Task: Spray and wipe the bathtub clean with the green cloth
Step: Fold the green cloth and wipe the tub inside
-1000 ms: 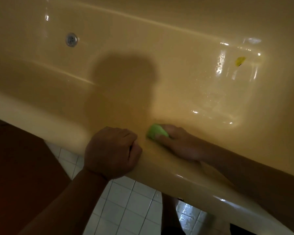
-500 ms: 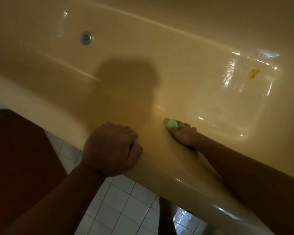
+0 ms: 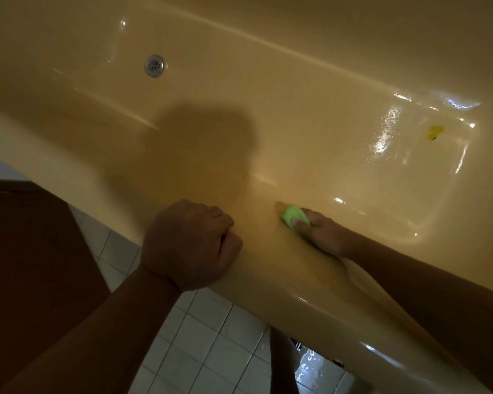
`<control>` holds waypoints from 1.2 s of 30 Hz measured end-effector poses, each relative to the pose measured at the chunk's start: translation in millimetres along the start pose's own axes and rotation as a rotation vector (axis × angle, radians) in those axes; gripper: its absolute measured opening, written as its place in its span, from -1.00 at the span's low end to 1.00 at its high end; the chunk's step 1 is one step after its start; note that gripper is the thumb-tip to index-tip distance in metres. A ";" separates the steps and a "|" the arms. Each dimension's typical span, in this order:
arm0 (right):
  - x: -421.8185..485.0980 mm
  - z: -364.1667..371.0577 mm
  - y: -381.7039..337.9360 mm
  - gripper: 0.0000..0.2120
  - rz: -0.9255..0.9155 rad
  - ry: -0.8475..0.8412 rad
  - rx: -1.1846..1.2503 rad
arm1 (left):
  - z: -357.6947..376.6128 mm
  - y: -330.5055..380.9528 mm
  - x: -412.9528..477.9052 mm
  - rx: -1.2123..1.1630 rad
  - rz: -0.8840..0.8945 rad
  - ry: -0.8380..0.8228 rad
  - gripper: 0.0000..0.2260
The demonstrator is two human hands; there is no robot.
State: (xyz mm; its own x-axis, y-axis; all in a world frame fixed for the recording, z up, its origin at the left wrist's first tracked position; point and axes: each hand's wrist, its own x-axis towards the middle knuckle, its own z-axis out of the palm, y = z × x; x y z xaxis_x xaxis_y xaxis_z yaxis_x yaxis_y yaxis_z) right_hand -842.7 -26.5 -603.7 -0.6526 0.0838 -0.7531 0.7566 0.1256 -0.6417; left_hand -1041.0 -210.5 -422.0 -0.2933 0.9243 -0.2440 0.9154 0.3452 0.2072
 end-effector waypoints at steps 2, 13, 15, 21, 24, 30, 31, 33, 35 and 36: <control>28.3 2.7 23.2 -0.16 0.253 0.056 -0.064 | -1.4 -1.9 -1.0 0.006 -0.002 -0.001 -0.64; -135.8 4.1 -127.3 -0.50 -0.404 -0.062 0.092 | -7.4 -13.1 3.5 0.023 -0.012 0.033 -0.66; -125.0 -0.2 -127.2 -0.59 -0.388 -0.084 0.141 | -7.4 -14.4 3.8 0.029 -0.017 0.035 -0.66; -23.9 0.7 -14.0 -0.37 0.068 0.022 0.044 | -5.4 -23.8 3.4 0.022 -0.020 0.027 -0.63; -18.9 -4.1 16.1 -0.31 0.331 0.038 -0.087 | -6.7 -24.8 4.1 0.035 -0.010 0.031 -0.64; -135.4 2.4 -94.6 -0.52 -0.140 -0.028 0.140 | -13.5 -22.7 5.5 0.107 -0.004 0.004 -0.65; -152.1 1.6 -104.6 -0.54 -0.197 -0.048 0.136 | -13.9 -22.6 5.9 0.108 -0.005 -0.006 -0.65; -160.9 -1.6 -105.4 -0.57 -0.190 -0.084 0.186 | -13.5 -23.4 5.7 0.098 -0.006 -0.026 -0.65; -144.9 -10.0 -85.2 -0.66 -0.084 -0.071 0.268 | -12.9 -25.0 5.4 0.089 -0.009 -0.040 -0.65; -130.6 -11.7 -64.5 -0.68 -0.024 -0.042 0.254 | -12.6 -26.2 5.6 0.090 -0.010 -0.047 -0.64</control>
State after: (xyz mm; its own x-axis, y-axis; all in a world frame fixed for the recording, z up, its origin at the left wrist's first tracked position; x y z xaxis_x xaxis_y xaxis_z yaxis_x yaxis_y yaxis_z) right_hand -806.7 -34.0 -462.3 -0.6720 0.0416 -0.7394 0.7306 -0.1258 -0.6711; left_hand -1070.1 -212.3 -416.8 -0.2909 0.9116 -0.2906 0.9344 0.3360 0.1187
